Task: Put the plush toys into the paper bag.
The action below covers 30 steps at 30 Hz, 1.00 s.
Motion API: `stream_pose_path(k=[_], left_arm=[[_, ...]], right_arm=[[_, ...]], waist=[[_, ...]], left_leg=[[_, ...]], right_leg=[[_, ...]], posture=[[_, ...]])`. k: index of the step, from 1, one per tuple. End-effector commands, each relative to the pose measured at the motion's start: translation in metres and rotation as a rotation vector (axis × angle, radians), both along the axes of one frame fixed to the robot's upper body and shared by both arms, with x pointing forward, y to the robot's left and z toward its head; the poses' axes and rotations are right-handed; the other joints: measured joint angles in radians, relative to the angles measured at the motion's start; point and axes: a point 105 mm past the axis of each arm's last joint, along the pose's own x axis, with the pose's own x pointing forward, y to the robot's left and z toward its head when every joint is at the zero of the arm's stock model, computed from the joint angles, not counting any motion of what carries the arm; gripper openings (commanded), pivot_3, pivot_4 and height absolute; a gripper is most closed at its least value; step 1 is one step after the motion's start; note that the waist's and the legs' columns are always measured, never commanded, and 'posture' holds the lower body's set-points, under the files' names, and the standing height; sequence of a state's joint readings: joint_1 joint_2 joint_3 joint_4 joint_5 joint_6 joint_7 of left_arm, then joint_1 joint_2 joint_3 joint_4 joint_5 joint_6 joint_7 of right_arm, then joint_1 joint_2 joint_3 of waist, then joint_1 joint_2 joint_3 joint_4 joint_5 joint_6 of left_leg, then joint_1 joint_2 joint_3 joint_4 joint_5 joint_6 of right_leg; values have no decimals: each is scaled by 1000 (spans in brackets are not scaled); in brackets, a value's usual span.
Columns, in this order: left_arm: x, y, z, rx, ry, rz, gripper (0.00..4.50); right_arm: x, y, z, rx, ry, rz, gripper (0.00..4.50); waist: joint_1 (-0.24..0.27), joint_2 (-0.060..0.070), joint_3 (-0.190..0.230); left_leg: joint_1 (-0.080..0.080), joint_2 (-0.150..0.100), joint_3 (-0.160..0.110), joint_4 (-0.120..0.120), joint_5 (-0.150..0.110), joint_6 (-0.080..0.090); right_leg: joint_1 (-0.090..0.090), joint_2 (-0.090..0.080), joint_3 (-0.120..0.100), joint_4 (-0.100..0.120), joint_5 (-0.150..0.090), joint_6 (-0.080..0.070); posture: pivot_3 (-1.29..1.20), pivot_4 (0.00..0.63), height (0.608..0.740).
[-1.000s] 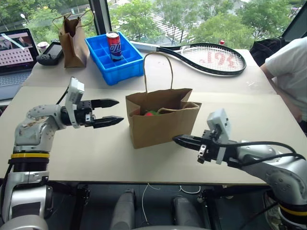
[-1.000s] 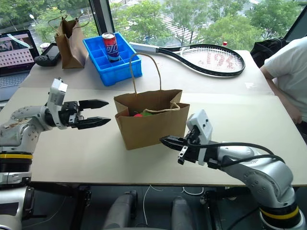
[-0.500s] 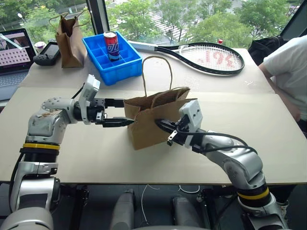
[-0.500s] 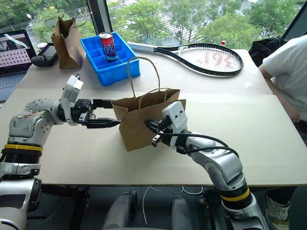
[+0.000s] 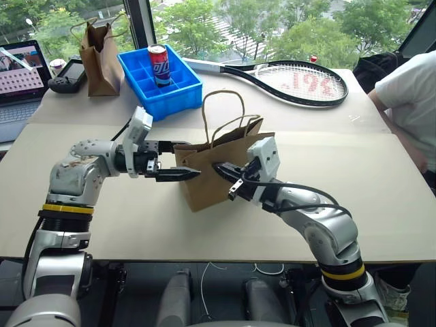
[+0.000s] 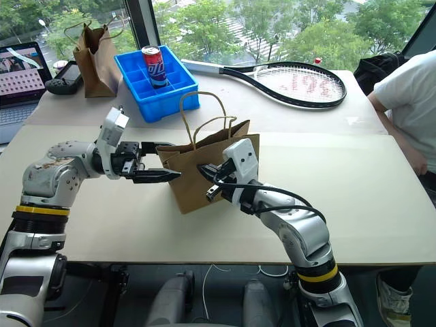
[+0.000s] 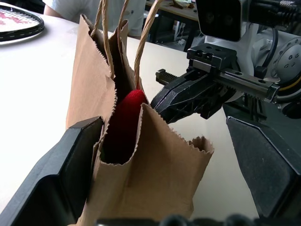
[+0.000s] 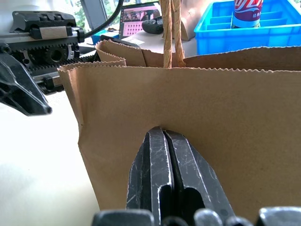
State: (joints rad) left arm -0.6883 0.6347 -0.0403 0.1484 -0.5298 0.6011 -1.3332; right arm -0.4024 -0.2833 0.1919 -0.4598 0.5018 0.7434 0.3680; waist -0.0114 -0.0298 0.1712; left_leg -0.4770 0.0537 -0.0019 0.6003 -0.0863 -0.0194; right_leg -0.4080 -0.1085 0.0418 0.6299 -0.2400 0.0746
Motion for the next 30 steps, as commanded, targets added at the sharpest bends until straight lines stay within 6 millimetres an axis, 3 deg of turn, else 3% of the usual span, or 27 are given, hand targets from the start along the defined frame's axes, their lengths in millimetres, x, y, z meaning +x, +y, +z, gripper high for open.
stream_pose_path(k=[1, 2, 7, 11, 13, 16, 20, 22, 30], left_arm=[[13, -4, -5, 19, 0, 102, 3765], [13, -4, -5, 18, 1, 106, 3577], [16, -3, 0, 20, -22, 116, 1663], [20, -2, 8, 21, -50, 86, 159], [21, -4, 12, 19, -74, 42, 67], [20, -7, 17, 12, -95, -18, 67], [16, -22, 23, 12, -109, -168, 67], [13, -29, 19, 36, -112, -234, 67], [24, -41, 0, 110, -157, -224, 67]], right_arm=[[-1, -3, 9, 18, -44, -8, 0], [-1, -4, 9, 16, -44, -13, 0], [-3, -19, 8, 11, -32, -40, 0], [-18, -61, 3, -29, 26, -32, 0], [-33, -89, 1, -77, 71, -19, 0], [-48, -115, -3, -141, 129, -23, 0], [-66, -176, -7, -250, 209, -173, 0], [-70, -196, -6, -289, 209, -247, 0], [-74, -210, -2, -304, 186, -310, 0]], waist=[[0, 0, 0], [-1, 0, 0], [-1, 0, 0], [9, 0, 0], [19, 0, 0], [24, 0, 0], [25, 0, 0], [25, 0, 0], [13, 0, 0]], left_leg=[[0, 0, 0, 0, 0, 0], [0, 0, 0, 0, 0, 0], [0, 0, 0, 0, 0, 0], [0, 0, 0, 0, 0, 0], [0, 0, 0, 0, 0, 0], [0, 0, 0, 0, -3, -4], [0, 0, 0, 0, -4, -6], [0, -1, 0, 1, -3, -5], [1, 0, 0, 4, -3, -4]], right_leg=[[0, 0, 0, 0, 0, 0], [0, 0, 0, 0, 0, 0], [0, 0, 0, 0, 0, 1], [1, 0, 0, 0, 0, 1], [1, 0, 0, -1, -1, 0], [2, -1, 0, -4, -1, 0], [2, 0, 0, -3, -1, 0], [3, -1, 0, -4, -1, 0], [3, 0, 0, -3, -3, 4]], posture=[[0, 150, 740], [0, 150, 740], [0, 150, 740], [0, 150, 740], [0, 150, 740], [0, 150, 740], [0, 150, 740], [0, 150, 740], [0, 150, 740]])
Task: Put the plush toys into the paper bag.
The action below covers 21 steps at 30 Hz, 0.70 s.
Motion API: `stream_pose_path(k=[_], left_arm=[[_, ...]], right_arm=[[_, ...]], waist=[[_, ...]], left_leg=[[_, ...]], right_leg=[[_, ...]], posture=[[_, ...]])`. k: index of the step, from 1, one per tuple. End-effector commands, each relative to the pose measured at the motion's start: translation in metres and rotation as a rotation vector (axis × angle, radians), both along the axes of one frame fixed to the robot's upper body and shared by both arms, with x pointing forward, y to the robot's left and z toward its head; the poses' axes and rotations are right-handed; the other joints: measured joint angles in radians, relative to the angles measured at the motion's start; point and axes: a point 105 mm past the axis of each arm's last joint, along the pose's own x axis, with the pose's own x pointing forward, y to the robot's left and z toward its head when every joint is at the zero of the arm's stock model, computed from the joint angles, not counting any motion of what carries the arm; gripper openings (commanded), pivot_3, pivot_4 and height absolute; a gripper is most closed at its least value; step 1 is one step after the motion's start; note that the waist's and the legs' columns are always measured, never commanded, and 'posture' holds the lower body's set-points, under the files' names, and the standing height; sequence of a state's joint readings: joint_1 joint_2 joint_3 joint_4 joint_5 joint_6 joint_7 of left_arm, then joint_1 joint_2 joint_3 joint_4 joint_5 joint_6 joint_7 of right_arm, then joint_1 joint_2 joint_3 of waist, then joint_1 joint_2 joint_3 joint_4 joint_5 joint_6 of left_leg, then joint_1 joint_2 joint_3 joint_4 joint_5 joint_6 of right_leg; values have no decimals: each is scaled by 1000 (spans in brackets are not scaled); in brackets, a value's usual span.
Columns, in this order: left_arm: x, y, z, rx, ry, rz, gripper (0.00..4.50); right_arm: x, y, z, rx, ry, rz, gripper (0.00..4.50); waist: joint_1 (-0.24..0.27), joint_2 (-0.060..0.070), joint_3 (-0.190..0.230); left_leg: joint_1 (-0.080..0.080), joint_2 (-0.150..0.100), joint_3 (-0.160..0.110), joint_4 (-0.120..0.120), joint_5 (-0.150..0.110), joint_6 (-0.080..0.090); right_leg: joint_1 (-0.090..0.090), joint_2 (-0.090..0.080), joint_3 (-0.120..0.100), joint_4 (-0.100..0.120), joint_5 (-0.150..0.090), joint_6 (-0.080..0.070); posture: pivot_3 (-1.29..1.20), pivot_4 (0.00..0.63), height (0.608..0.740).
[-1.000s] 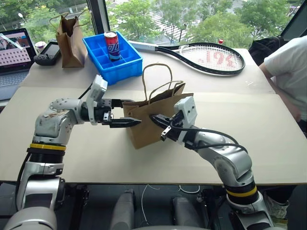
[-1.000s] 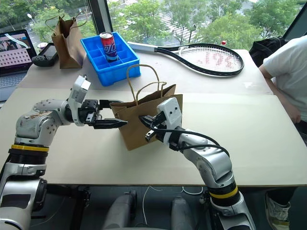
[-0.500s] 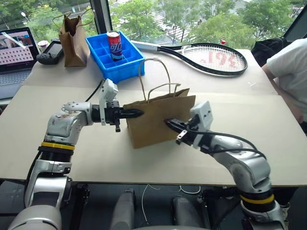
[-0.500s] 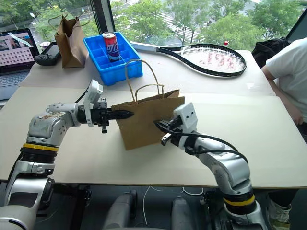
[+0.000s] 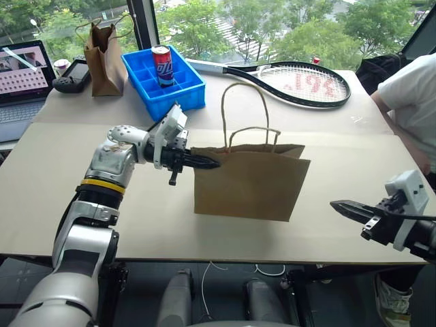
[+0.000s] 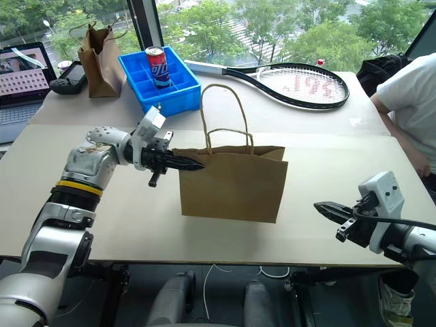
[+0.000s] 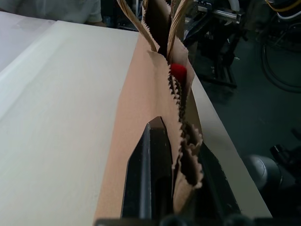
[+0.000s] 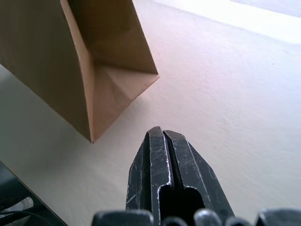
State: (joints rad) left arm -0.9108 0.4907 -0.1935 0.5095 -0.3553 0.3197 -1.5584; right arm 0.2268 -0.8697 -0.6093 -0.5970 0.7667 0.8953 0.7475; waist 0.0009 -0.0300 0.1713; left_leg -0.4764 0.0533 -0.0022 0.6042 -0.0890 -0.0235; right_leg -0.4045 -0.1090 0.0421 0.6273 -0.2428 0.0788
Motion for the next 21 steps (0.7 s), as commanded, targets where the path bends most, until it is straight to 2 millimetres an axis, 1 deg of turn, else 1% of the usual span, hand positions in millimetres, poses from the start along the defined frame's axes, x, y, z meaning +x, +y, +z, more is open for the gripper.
stream_pose_path(k=[1, 4, 5, 6, 7, 8, 9, 10, 11, 12, 14, 15, 18, 19, 21], left_arm=[[8, -2, 9, 6, -76, 37, 67], [6, 2, 9, -6, 10, 60, 956], [5, 3, 9, -8, 26, 61, 1339], [4, 4, 11, -18, 37, 68, 1604], [3, 5, 14, -26, 46, 74, 2070], [2, 6, 17, -42, 55, 82, 2267], [2, 7, 22, -70, 68, 94, 2704], [1, 7, 27, -102, 89, 106, 3031], [0, 10, 31, -121, 102, 116, 3529], [-2, 13, 34, -130, 109, 126, 3770], [-6, 27, 43, -157, 125, 168, 4420], [-8, 34, 46, -165, 130, 188, 4420], [-16, 64, 53, -193, 142, 295, 4420], [-19, 75, 54, -198, 138, 345, 4420], [-23, 91, 52, -192, 114, 423, 4420]], right_arm=[[0, -2, 13, -25, -73, -6, 0], [3, -2, 14, -27, -78, -6, 0], [4, -2, 14, -28, -79, -4, 0], [6, -1, 15, -29, -81, 0, 0], [8, -1, 16, -29, -84, 6, 0], [10, -1, 17, -30, -85, 13, 0], [12, 0, 18, -29, -85, 20, 0], [15, 1, 18, -27, -87, 28, 0], [17, 4, 16, -21, -83, 47, 0], [19, 6, 16, -17, -80, 61, 0], [22, 7, 15, -4, -84, 77, 0], [23, 7, 15, -2, -87, 80, 0], [25, 1, 12, 2, -93, 84, 0], [26, -1, 11, 9, -98, 86, 0], [26, -3, 10, 31, -114, 91, 0]], waist=[[1, 0, 0], [2, 0, 0], [2, 0, 0], [2, 0, 0], [2, 0, 0], [1, 0, 0], [-1, 0, 0], [-1, 0, 0], [-1, 0, 0], [-2, 0, 0], [-6, 0, 0], [-11, 0, 0], [-16, 0, 0], [-16, 0, 0], [-16, 0, 0]], left_leg=[[0, 0, 0, 1, 0, 1], [-1, 0, 0, 1, 2, 3], [0, 0, 0, 1, 2, 3], [-1, 0, 0, 1, 2, 3], [0, 0, 0, 1, 2, 3], [0, 0, 0, 1, 2, 3], [-1, 0, 0, 1, 2, 3], [0, 0, 0, 1, 2, 3], [0, 0, 0, 1, 2, 3], [0, 0, 0, 1, 2, 3], [0, 0, 0, 1, 2, 3], [0, 0, 0, 1, 2, 3], [0, 0, -1, 0, 2, 4], [0, 0, -1, 0, 3, 4], [0, 0, -1, 0, 3, 4]], right_leg=[[0, 0, 0, 0, 0, 0], [1, 0, 0, 0, 0, 0], [1, 0, 0, 0, 0, 0], [0, 0, 0, 0, 0, 0], [1, 0, 0, 0, 0, 0], [1, 0, 0, 0, 0, 0], [0, 0, 0, 0, 0, 0], [0, 0, 0, 0, 0, 0], [0, 0, 0, 0, 0, 0], [1, 0, 0, 0, 0, 0], [0, 0, 0, 0, 0, 0], [0, 0, 0, 0, 0, 0], [0, 0, 0, 1, 0, -1], [0, 0, 0, 1, 0, -1], [0, 0, 0, 1, 0, -1]], posture=[[0, 150, 740], [0, 150, 740], [0, 150, 740], [0, 150, 740], [0, 150, 740], [0, 150, 740], [0, 150, 740], [0, 150, 740], [0, 150, 740], [0, 150, 740], [0, 150, 740], [0, 150, 740], [0, 150, 740], [0, 150, 740], [0, 150, 740]])
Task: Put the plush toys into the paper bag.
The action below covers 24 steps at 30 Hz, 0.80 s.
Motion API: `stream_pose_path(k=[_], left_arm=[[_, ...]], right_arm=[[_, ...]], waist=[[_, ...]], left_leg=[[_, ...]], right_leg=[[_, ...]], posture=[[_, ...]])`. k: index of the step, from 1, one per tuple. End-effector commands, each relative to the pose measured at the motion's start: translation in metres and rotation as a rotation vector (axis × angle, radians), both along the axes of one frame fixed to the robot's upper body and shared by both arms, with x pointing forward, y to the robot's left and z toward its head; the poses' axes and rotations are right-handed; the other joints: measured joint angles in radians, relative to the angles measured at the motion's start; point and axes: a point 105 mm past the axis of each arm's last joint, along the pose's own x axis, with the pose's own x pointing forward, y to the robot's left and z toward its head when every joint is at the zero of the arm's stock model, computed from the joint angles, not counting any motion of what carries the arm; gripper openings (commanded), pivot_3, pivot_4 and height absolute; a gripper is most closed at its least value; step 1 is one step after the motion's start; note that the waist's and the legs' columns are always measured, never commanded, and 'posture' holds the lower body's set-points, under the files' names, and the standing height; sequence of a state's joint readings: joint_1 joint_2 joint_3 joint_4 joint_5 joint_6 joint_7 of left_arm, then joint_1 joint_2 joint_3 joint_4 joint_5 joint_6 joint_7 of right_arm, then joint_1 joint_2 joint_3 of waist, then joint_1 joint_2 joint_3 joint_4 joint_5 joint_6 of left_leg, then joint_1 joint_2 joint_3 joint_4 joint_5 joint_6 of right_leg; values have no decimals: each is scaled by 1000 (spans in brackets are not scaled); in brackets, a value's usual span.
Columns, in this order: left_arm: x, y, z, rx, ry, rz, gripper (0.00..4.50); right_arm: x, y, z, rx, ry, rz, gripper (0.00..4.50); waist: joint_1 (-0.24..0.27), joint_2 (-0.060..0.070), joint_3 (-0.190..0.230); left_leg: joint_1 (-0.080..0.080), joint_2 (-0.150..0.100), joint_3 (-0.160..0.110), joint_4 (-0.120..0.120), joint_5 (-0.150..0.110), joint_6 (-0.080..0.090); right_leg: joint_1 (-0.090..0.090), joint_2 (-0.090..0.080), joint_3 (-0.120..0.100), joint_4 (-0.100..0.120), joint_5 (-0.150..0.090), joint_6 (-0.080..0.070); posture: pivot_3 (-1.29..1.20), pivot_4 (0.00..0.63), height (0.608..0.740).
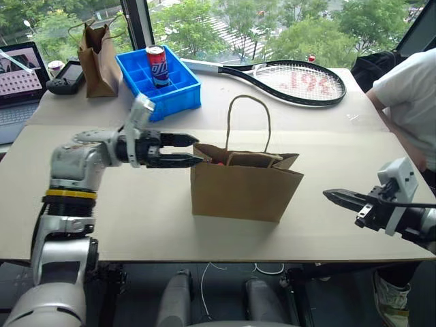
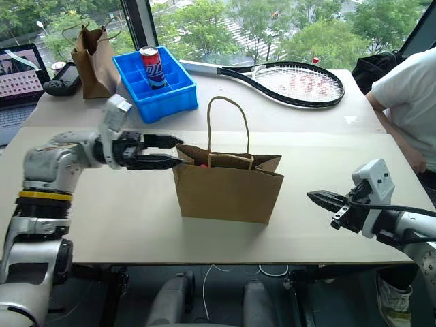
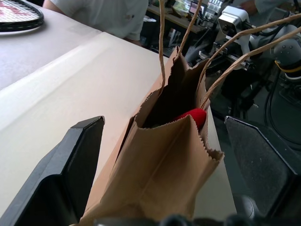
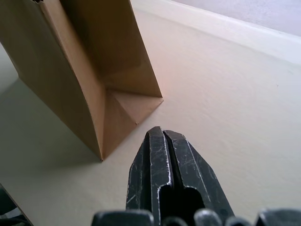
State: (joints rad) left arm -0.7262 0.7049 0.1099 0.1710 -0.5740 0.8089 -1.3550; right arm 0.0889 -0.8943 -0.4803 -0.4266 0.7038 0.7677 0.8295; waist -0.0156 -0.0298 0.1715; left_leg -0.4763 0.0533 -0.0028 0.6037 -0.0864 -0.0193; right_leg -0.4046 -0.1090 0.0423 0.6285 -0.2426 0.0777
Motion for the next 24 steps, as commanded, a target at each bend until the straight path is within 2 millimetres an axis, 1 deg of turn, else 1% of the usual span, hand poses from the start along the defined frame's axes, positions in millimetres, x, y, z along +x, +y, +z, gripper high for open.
stream_pose_path(k=[1, 3, 4, 6, 7, 8, 9, 12, 14, 15, 16, 19, 20, 24], left_arm=[[-10, 26, 5, 30, -67, 125, 4420], [-9, 42, -16, 167, -151, 249, 4420], [-6, 49, -23, 203, -183, 318, 4420], [5, 66, -26, 183, -207, 522, 4420], [7, 73, -29, 174, -225, 605, 4478], [5, 76, -35, 187, -240, 637, 4500], [0, 76, -44, 206, -238, 649, 4500], [-15, 70, -66, 217, -192, 656, 4500], [-21, 66, -74, 219, -179, 649, 4500], [-25, 63, -78, 223, -173, 642, 4500], [-30, 61, -83, 213, -153, 644, 4500], [-39, 58, -92, 205, -124, 646, 4500], [-40, 58, -93, 196, -119, 650, 4500], [-42, 57, -97, 168, -96, 655, 4500]], right_arm=[[2, -4, 8, 15, -82, 18, 0], [5, -7, 9, 7, -132, 17, 0], [7, -9, 10, 6, -161, 8, 0], [11, -12, 11, 18, -208, -13, 0], [12, -12, 11, 28, -220, -16, 295], [13, -12, 10, 36, -227, -16, 604], [13, -10, 9, 45, -231, -13, 818], [15, -8, 6, 48, -233, -7, 1828], [16, -9, 5, 48, -232, -8, 2547], [16, -11, 4, 48, -228, -12, 2836], [17, -12, 3, 50, -226, -13, 3232], [18, -13, 2, 51, -224, -11, 4236], [18, -13, 2, 50, -223, -10, 4445], [19, -14, 3, 44, -226, -10, 4445]], waist=[[1, 0, 0], [2, 0, 0], [4, 0, 0], [12, 0, 0], [17, 0, 0], [19, 0, 0], [19, 0, 0], [17, 0, 0], [16, 0, 0], [18, 0, 0], [18, 0, 0], [19, 0, 0], [19, 0, 0], [19, 0, 0]], left_leg=[[0, 0, 0, 0, 0, 0], [1, 0, 0, 0, -2, -2], [1, 0, 0, 0, -4, -7], [1, 0, 1, 0, -5, -8], [1, 0, 1, 1, -5, -8], [1, 0, 1, 1, -5, -8], [1, 0, 1, 1, -5, -8], [1, 0, 3, 1, -5, -8], [1, 0, 3, 0, -5, -8], [1, 0, 3, 0, -5, -8], [0, 0, 3, -1, -5, -8], [1, 0, 4, -1, -5, -9], [1, 0, 4, -1, -5, -9], [1, 0, 4, -1, -5, -9]], right_leg=[[0, 0, 0, 0, 0, 0], [1, 0, 0, 0, 0, 0], [1, -1, 0, -1, 0, 0], [1, -1, -1, -1, 0, 0], [0, -1, -1, -1, 0, 0], [0, -1, -1, -2, 0, 0], [0, -2, -1, -3, 0, 1], [1, -3, 0, -3, 2, -2], [0, -3, 0, -3, 4, -4], [0, -3, 0, -3, 4, -4], [-1, -3, -1, -3, 4, -4], [-1, -3, 0, -3, 3, -4], [-1, -3, 0, -3, 3, -4], [-1, -3, 0, -3, 2, -3]], posture=[[0, 150, 740], [0, 150, 740], [0, 150, 740], [0, 150, 740], [0, 150, 740], [0, 150, 740], [0, 150, 740], [0, 150, 740], [0, 150, 740], [0, 150, 740], [0, 150, 740], [0, 150, 740], [0, 150, 740], [0, 150, 740]])
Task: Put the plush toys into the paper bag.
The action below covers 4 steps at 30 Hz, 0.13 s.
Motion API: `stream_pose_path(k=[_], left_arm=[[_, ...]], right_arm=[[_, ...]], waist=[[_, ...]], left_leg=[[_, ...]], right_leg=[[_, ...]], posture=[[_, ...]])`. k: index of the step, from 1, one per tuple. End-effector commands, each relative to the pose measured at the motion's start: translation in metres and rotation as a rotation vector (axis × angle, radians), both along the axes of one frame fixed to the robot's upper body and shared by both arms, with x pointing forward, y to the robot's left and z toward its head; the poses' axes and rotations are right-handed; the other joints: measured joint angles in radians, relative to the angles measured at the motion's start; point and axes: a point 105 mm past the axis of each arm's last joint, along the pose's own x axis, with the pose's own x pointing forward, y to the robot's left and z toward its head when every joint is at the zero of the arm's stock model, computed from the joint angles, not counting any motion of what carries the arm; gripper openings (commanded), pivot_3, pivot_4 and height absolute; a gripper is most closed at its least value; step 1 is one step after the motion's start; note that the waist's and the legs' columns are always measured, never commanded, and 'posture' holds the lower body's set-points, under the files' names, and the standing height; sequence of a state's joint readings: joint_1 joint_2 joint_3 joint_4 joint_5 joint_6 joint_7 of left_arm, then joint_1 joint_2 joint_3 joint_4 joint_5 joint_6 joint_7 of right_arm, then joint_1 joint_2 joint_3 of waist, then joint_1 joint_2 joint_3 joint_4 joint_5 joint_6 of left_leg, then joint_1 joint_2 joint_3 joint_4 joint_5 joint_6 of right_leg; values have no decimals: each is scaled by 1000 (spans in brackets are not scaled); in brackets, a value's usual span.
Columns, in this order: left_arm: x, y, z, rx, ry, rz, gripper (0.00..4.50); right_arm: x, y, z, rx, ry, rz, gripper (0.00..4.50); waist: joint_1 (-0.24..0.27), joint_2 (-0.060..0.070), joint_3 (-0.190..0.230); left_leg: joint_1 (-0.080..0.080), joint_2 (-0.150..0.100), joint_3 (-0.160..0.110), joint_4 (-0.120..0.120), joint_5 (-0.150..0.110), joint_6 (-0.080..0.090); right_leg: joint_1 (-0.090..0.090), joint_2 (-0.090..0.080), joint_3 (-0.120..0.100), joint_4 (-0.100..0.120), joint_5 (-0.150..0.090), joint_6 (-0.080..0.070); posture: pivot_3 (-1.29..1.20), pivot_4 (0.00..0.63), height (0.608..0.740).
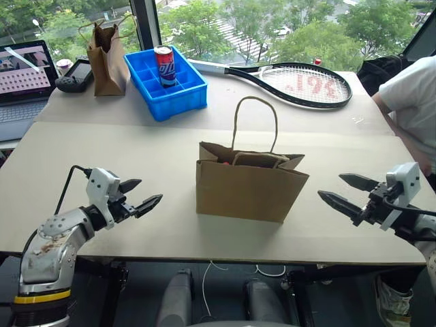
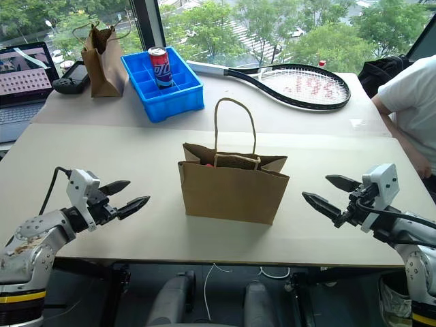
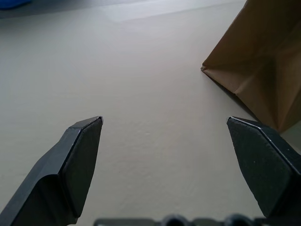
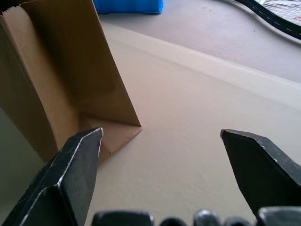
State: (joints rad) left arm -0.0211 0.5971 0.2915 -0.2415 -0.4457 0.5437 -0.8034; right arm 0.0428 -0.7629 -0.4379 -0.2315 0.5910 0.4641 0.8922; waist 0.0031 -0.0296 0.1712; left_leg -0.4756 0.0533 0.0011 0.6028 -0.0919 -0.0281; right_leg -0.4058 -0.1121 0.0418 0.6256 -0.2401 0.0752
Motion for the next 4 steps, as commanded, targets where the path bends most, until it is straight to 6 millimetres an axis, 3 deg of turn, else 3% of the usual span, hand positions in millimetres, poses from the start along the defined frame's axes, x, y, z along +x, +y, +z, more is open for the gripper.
stream_pose_path(k=[1, 4], left_arm=[[0, -6, 12, -24, -53, -12, 4500], [0, -10, 11, -9, -52, -36, 4500]], right_arm=[[2, -2, 14, -31, -57, 9, 4445], [3, -8, 15, -50, -63, -9, 4445]], waist=[[0, 0, 0], [0, 0, 0]], left_leg=[[0, 0, 0, 0, 0, 0], [0, 0, 0, 0, 0, 0]], right_leg=[[0, 0, 0, 0, 0, 1], [0, 0, 0, 0, -1, 2]], posture=[[0, 150, 740], [0, 150, 740]])
